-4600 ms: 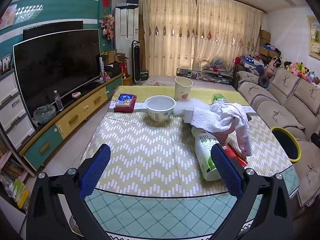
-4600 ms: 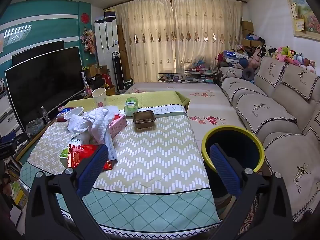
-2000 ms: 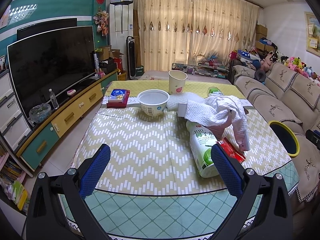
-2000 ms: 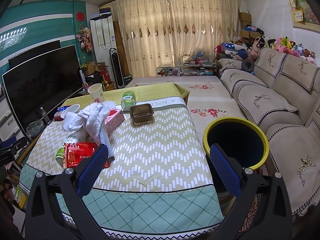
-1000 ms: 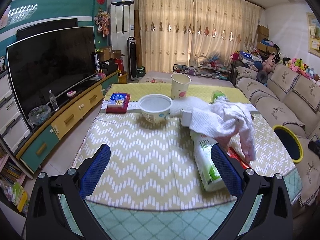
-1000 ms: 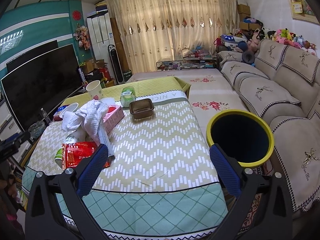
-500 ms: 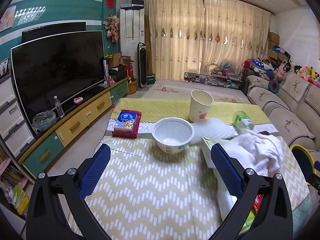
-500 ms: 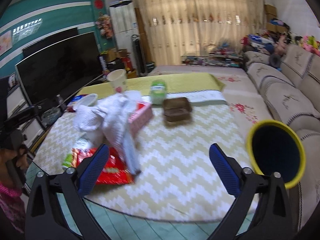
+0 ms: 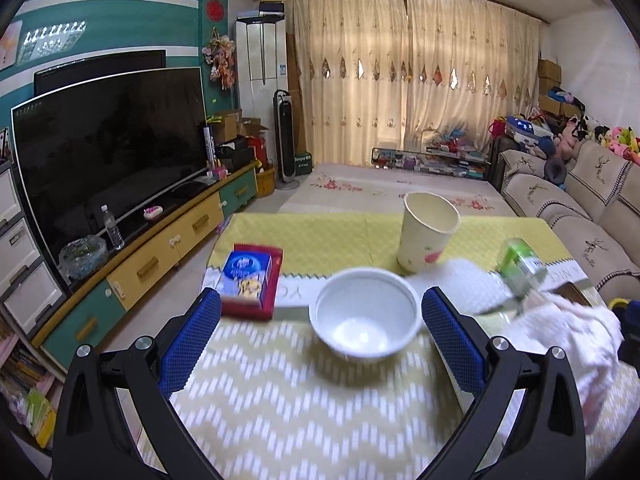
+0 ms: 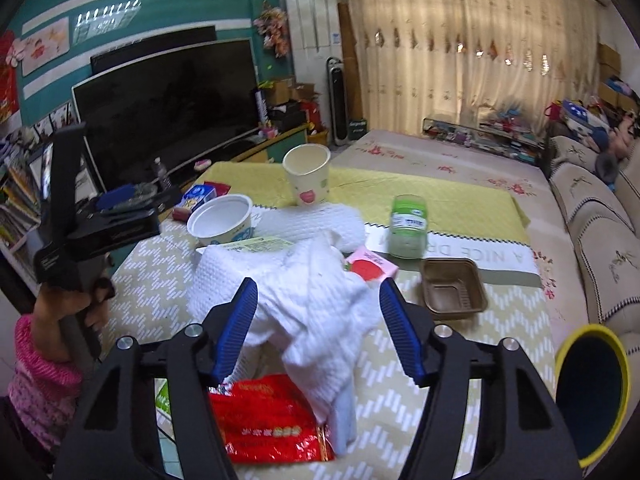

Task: Collect trash
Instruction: 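Reach the right gripper to the white tissue and close on it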

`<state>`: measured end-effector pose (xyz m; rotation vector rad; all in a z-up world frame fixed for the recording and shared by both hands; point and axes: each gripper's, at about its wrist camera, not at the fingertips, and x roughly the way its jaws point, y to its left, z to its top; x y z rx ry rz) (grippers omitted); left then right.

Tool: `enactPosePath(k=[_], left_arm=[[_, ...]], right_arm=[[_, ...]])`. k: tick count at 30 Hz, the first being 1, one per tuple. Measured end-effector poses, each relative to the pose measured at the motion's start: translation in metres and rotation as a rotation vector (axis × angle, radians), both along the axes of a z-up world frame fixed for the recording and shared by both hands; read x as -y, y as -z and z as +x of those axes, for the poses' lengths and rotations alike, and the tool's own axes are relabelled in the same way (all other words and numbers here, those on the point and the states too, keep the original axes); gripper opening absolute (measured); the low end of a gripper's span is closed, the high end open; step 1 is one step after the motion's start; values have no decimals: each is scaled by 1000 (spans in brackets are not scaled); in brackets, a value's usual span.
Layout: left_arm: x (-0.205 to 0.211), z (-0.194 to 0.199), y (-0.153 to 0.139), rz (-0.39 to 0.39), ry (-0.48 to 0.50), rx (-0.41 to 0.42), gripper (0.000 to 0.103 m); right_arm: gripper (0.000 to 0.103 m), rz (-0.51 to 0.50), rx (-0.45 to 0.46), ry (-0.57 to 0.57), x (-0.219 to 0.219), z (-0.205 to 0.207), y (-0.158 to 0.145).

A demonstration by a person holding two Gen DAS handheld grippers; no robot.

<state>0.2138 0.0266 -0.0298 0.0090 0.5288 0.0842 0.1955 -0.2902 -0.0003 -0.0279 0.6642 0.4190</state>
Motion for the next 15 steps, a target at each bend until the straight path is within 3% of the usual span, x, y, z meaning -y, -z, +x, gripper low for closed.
enactPosePath(k=[3, 5, 7, 11, 15], left_arm=[[-1, 10, 12, -20, 21, -9, 99], [-1, 14, 18, -19, 34, -22, 99], [-1, 17, 22, -24, 41, -36, 99], [2, 16, 25, -9, 50, -25, 99], [3, 11, 25, 0, 51, -13, 99]], right_arm=[[59, -31, -23, -21, -8, 7, 4], [51, -44, -39, -32, -13, 12, 7], [33, -45, -54, -42, -16, 17, 10], [8, -31, -61, -60, -16, 17, 8], [4, -1, -29, -71, -14, 14, -8]])
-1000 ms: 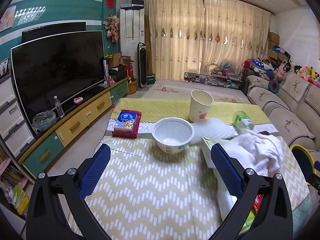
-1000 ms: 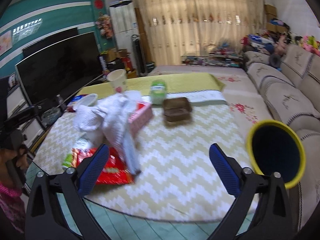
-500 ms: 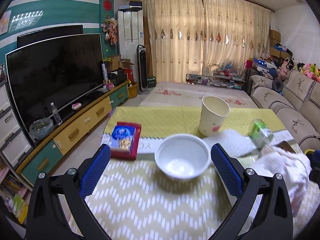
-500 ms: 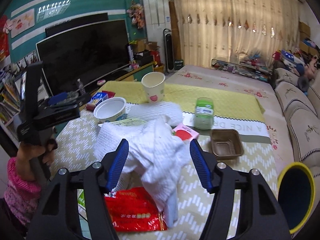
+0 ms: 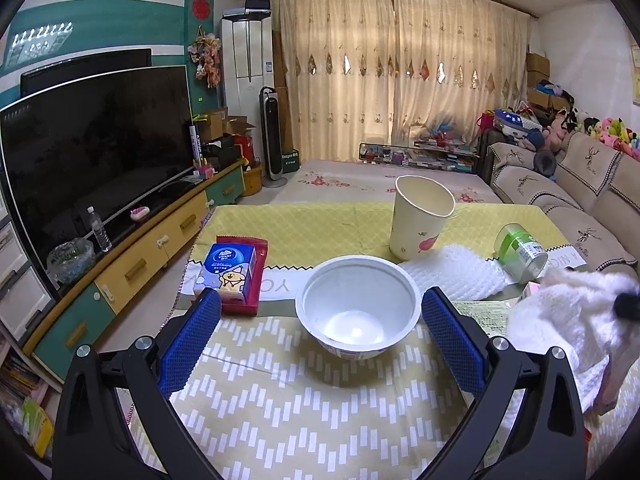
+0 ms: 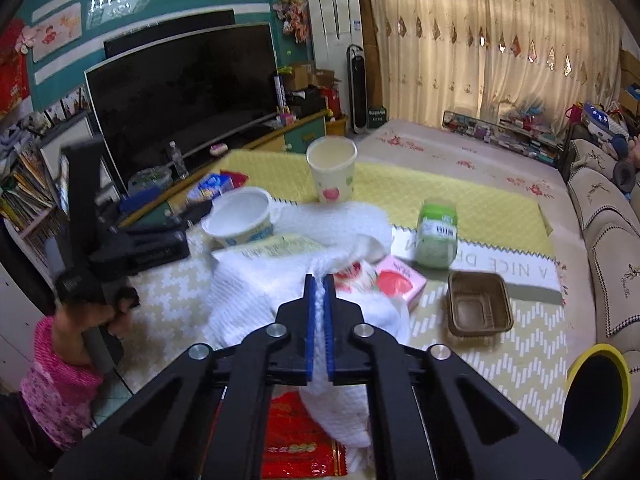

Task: Collect trash
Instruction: 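Reach the right gripper to the white tissue and close on it, then carry the white tissue with the right gripper and release it into the bin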

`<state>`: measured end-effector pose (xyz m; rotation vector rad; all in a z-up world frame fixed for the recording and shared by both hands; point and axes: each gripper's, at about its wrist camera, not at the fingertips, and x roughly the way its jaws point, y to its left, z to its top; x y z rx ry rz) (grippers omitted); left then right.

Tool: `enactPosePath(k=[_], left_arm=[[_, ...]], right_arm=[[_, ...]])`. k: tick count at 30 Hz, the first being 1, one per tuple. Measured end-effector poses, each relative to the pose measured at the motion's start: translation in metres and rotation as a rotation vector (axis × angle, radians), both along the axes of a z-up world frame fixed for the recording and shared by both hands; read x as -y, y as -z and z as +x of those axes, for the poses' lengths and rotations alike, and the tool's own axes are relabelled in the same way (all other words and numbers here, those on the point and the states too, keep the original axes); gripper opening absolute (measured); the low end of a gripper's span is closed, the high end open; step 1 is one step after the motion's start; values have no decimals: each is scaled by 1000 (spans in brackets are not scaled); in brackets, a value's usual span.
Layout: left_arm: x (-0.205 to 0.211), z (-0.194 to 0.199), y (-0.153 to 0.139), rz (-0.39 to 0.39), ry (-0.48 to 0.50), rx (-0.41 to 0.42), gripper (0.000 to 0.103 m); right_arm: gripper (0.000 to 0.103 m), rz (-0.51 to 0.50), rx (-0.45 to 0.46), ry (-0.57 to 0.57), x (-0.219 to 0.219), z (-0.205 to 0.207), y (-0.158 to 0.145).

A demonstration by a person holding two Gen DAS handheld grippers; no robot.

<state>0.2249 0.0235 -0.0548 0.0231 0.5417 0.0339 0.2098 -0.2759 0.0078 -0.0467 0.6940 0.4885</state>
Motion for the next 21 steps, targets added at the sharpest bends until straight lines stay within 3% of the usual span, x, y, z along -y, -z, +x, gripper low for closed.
enactPosePath(k=[10, 21], left_arm=[[-6, -4, -1, -31, -8, -2, 99], [-1, -2, 2, -22, 7, -16, 99]], right_arm=[[4, 131, 57, -11, 18, -4, -52], [4, 203, 226, -3, 39, -19, -135]])
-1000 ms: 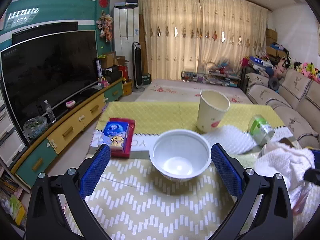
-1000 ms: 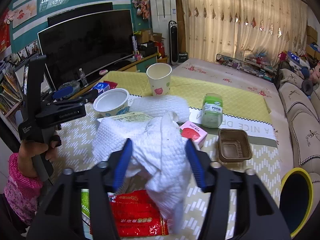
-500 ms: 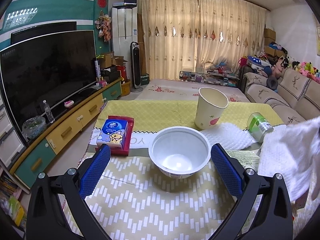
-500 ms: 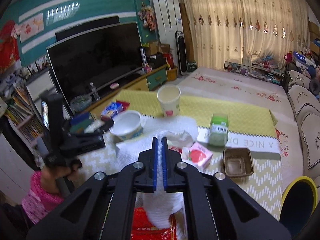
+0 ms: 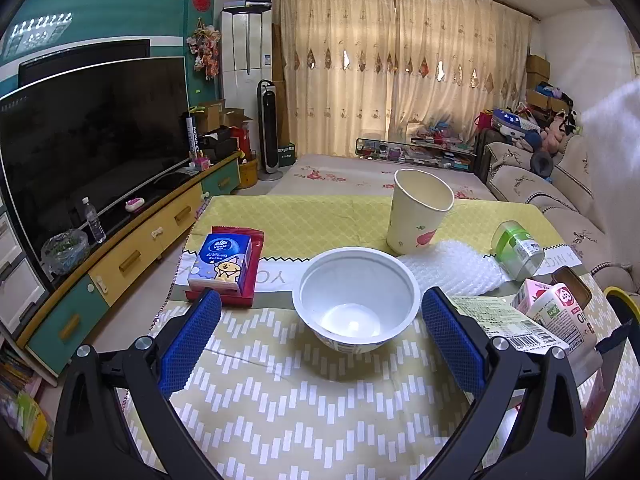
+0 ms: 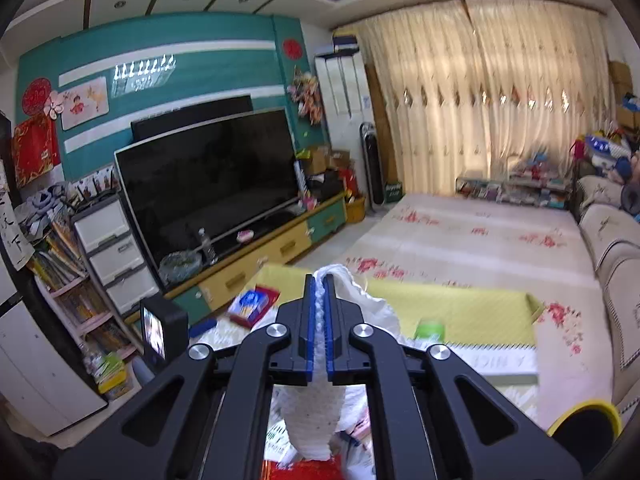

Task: Collect trash
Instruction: 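Carry the white tissue with the right gripper and release it into the bin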

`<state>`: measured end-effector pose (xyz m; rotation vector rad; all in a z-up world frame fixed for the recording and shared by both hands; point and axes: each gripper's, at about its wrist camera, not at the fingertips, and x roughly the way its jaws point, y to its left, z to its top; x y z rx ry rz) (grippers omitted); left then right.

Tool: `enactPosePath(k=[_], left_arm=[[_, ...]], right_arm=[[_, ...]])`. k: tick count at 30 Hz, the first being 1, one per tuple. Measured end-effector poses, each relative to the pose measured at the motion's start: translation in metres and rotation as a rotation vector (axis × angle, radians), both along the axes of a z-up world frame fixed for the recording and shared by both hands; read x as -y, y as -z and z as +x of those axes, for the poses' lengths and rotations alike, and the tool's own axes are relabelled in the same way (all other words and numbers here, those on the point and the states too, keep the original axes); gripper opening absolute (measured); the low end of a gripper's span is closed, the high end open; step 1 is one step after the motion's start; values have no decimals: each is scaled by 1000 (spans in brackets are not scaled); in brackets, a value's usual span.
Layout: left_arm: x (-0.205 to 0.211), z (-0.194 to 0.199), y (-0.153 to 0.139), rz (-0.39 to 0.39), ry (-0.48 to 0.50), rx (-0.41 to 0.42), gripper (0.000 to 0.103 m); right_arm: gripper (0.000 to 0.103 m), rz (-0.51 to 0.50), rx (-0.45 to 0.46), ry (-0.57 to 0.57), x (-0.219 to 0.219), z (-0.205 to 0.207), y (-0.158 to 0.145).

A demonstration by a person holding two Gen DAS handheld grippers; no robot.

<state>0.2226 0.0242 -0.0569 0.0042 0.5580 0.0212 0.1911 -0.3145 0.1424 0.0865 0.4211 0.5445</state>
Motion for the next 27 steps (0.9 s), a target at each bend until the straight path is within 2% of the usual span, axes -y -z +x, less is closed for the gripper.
enactPosePath(k=[6, 13, 19, 27], left_arm=[[1, -2, -1, -6, 9, 6, 99], [7, -5, -2, 11, 26, 13, 99], [11, -7, -4, 25, 30, 24, 99], [8, -6, -3, 23, 23, 25, 99]], right_arm=[[4, -4, 35, 94, 35, -6, -18], [4, -18, -14, 330, 122, -9, 5], [4, -37, -134, 574, 210, -6, 59], [4, -42, -315, 777, 292, 10, 153]])
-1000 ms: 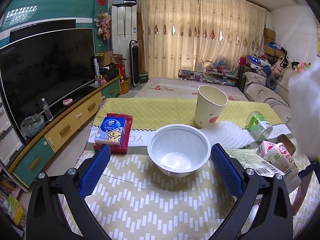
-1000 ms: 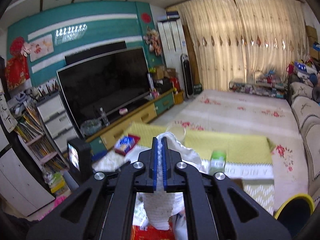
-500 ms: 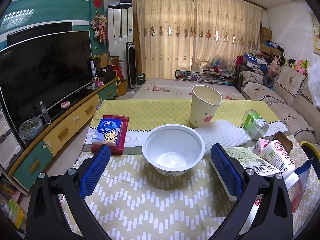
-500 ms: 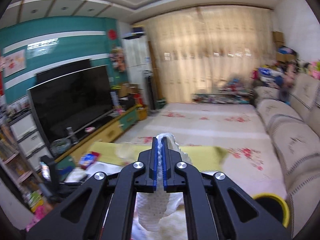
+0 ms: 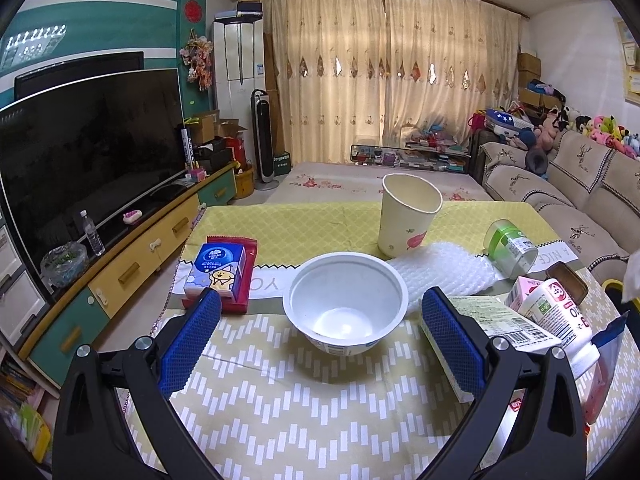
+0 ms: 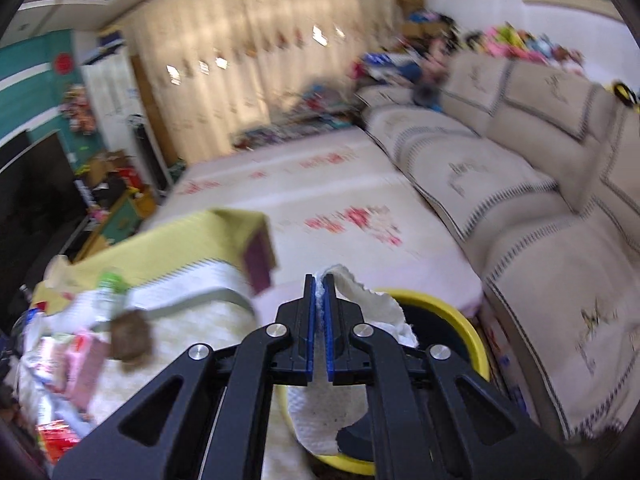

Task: Collect trash
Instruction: 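Carry the white tissue with the right gripper and release it into the bin, then grasp the blue-and-white wrapper with the left gripper and lift it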

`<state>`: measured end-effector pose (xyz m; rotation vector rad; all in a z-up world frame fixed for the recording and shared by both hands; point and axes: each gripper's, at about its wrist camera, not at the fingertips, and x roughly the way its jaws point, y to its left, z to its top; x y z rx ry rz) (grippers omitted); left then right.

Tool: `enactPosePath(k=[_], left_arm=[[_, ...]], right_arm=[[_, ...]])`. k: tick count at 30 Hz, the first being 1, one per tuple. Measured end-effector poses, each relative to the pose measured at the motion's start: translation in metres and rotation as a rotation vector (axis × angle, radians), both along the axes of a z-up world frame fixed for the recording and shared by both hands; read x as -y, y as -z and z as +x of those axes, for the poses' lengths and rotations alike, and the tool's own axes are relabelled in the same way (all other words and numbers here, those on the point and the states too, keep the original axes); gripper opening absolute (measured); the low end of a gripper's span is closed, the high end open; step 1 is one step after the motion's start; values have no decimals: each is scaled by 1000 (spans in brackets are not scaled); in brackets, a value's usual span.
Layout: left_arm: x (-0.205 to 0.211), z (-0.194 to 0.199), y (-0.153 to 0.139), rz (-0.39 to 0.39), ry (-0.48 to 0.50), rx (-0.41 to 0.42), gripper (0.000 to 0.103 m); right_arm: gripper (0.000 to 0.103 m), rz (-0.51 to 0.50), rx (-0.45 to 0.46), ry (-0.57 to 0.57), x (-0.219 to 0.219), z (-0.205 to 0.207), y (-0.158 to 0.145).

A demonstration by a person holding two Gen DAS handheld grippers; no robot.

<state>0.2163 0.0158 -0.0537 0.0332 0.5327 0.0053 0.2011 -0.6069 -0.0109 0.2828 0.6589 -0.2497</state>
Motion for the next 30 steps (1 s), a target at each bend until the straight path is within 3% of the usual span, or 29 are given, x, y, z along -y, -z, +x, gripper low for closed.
enactPosePath(k=[5, 9, 17, 23, 26, 30], left_arm=[[3, 3, 4, 16, 5, -12, 99], [7, 3, 6, 26, 11, -12, 99], [14, 0, 5, 43, 24, 1, 99], [26, -33, -20, 2, 49, 20, 99], [40, -53, -30, -15, 76, -10, 99], [74, -83, -33, -76, 195, -100, 99]], right_arm=[[6, 25, -97, 94, 38, 11, 54], [38, 46, -128, 131, 52, 12, 76], [39, 33, -112, 115, 32, 0, 74], [42, 26, -95, 98, 15, -10, 70], [44, 25, -80, 79, 8, -15, 68], [45, 31, -62, 61, 4, -20, 64]])
